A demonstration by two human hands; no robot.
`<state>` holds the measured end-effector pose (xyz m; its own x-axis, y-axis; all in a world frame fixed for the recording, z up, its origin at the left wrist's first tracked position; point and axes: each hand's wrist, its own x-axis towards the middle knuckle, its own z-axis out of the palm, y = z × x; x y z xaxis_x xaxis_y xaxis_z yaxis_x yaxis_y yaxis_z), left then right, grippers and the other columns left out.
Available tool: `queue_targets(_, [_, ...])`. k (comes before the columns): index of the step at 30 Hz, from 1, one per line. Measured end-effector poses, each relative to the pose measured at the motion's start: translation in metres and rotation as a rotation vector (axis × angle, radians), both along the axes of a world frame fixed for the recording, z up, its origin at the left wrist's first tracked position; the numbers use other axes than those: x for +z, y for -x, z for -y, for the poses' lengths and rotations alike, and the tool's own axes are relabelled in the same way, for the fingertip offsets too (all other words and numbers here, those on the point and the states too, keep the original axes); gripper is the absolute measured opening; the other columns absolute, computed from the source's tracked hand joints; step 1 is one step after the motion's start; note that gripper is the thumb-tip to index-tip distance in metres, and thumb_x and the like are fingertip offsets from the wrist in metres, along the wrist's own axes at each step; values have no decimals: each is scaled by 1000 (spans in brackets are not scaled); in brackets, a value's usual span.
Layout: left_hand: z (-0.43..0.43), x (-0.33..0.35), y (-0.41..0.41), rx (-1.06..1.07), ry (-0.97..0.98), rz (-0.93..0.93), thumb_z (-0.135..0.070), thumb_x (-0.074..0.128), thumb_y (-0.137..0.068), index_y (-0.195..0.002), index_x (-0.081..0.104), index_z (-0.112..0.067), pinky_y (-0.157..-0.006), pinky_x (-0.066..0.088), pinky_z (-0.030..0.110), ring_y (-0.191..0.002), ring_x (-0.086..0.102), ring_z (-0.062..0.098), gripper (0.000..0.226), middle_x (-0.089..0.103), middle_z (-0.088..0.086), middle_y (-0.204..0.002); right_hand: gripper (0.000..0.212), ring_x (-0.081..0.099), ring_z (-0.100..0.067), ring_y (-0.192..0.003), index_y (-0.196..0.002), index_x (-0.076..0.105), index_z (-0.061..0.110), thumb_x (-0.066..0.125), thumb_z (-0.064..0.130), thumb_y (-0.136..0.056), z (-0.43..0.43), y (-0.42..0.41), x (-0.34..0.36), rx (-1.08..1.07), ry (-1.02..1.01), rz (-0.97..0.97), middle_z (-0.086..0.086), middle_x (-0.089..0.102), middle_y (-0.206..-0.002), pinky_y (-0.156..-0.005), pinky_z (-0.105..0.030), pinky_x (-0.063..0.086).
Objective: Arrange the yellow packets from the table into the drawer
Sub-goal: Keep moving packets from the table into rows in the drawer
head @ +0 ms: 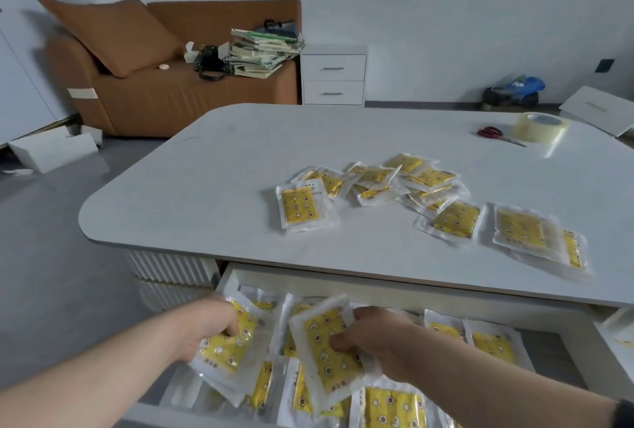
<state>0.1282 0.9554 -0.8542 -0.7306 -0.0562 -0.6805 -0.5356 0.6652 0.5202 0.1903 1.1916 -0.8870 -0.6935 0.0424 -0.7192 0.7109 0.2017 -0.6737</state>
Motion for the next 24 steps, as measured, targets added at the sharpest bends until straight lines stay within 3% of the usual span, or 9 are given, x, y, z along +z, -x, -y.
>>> queue_targets(2, [-6, -10, 3, 85, -41, -35, 9, 53, -83, -139, 38, 0, -112, 22, 46, -140, 27, 32, 59, 32, 18, -150, 27, 71, -27, -92, -103, 67, 11, 77, 10, -77, 8, 8, -7, -95, -35, -29, -9, 74, -99, -88, -44, 57])
queue_targets(6, [-16, -21, 13, 165, -82, -147, 8, 50, -84, -131, 44, 2, -93, 34, 35, -112, 44, 29, 48, 48, 15, -124, 25, 68, -23, -88, -105, 63, 12, 73, 16, -83, 27, 24, -11, -207, -91, -72, -8, 70, -98, -81, -35, 57])
queue_targets(8, [-18, -27, 18, 159, -70, -176, 7, 51, -84, -133, 44, 2, -92, 37, 35, -116, 46, 32, 50, 50, 19, -128, 26, 66, -20, -84, -107, 62, 12, 72, 17, -84, 34, 31, -14, -246, -91, -80, -8, 69, -97, -74, -31, 55])
queue_targets(11, [-20, -36, 22, 152, -35, -205, 7, 49, -83, -135, 43, 0, -91, 40, 37, -119, 47, 34, 53, 50, 20, -130, 26, 66, -23, -89, -107, 63, 11, 73, 16, -84, 43, 38, -23, -305, -79, -87, -8, 69, -100, -76, -32, 55])
queue_targets(15, [-22, -43, 25, 132, -37, -241, 10, 46, -85, -119, 49, -1, -71, 38, 27, -81, 49, 17, 35, 54, 10, -97, 20, 67, -25, -89, -99, 62, 16, 72, 14, -83, 55, 42, -37, -355, -91, -97, -5, 68, -93, -83, -37, 58])
queue_targets(19, [-17, -56, 35, 95, 17, -281, 5, 51, -85, -128, 47, -2, -68, 44, 28, -89, 53, 23, 44, 56, 15, -115, 18, 68, -25, -88, -87, 59, 21, 75, 16, -79, 59, 45, -43, -345, -134, -122, -3, 69, -90, -83, -39, 59])
queue_targets(24, [-10, -63, 30, -21, 104, -409, 3, 60, -81, -91, 67, -11, -53, 42, 21, -75, 64, 23, 19, 67, 6, -84, 21, 65, -18, -81, -95, 61, 20, 74, 24, -79, 60, 43, -39, -182, -282, -190, 2, 68, -90, -69, -27, 56])
